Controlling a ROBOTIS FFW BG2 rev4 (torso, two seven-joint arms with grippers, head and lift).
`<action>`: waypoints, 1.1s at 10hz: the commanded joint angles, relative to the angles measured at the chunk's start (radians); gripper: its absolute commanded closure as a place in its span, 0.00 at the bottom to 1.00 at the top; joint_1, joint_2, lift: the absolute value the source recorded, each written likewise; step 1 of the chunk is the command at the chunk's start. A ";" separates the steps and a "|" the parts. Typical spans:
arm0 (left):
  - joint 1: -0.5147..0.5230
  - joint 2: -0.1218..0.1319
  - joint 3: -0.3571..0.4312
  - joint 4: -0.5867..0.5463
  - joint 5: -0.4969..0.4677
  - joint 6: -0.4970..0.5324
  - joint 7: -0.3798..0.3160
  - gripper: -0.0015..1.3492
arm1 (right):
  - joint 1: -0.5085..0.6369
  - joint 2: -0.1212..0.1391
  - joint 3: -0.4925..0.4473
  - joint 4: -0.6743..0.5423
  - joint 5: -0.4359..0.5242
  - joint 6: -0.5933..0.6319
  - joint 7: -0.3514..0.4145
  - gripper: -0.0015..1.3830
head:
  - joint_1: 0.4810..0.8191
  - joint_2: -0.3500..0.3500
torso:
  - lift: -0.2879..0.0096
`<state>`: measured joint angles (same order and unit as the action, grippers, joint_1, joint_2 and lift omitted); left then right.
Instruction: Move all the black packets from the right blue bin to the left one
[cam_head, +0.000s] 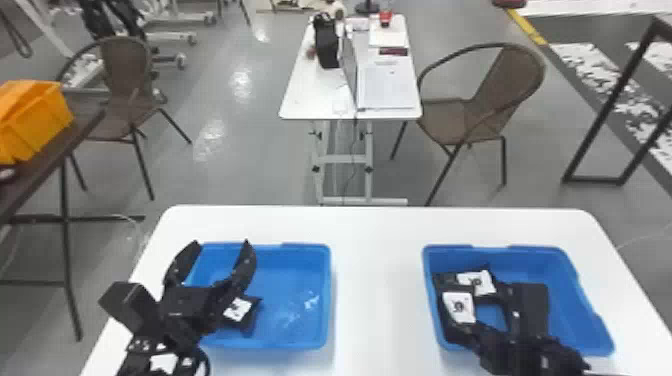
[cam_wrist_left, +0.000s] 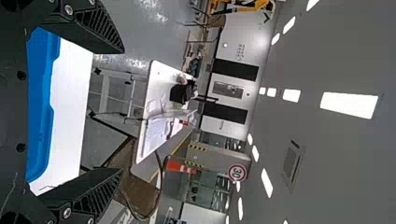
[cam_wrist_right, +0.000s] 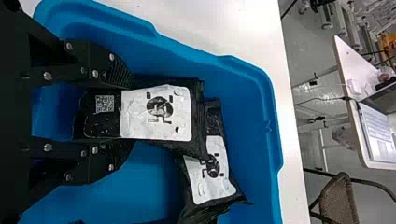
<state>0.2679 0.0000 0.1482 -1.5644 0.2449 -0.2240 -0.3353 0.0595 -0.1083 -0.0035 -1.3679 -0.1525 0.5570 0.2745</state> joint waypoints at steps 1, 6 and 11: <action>0.002 -0.003 0.004 0.001 0.002 0.000 -0.001 0.09 | 0.016 -0.001 -0.001 -0.016 -0.019 -0.031 -0.004 0.78 | 0.63 0.58 | 0.97; 0.002 -0.003 0.005 0.001 0.010 -0.015 -0.005 0.09 | 0.100 -0.005 -0.007 -0.188 -0.065 -0.135 -0.043 0.78 | 0.63 0.59 | 0.97; -0.032 -0.003 -0.033 -0.057 0.085 0.095 -0.027 0.09 | -0.069 -0.039 0.123 -0.312 0.060 -0.187 0.299 0.78 | 0.63 0.67 | 0.97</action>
<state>0.2424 0.0000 0.1202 -1.6091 0.3162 -0.1505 -0.3612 0.0171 -0.1473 0.0982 -1.6855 -0.1044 0.3725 0.5699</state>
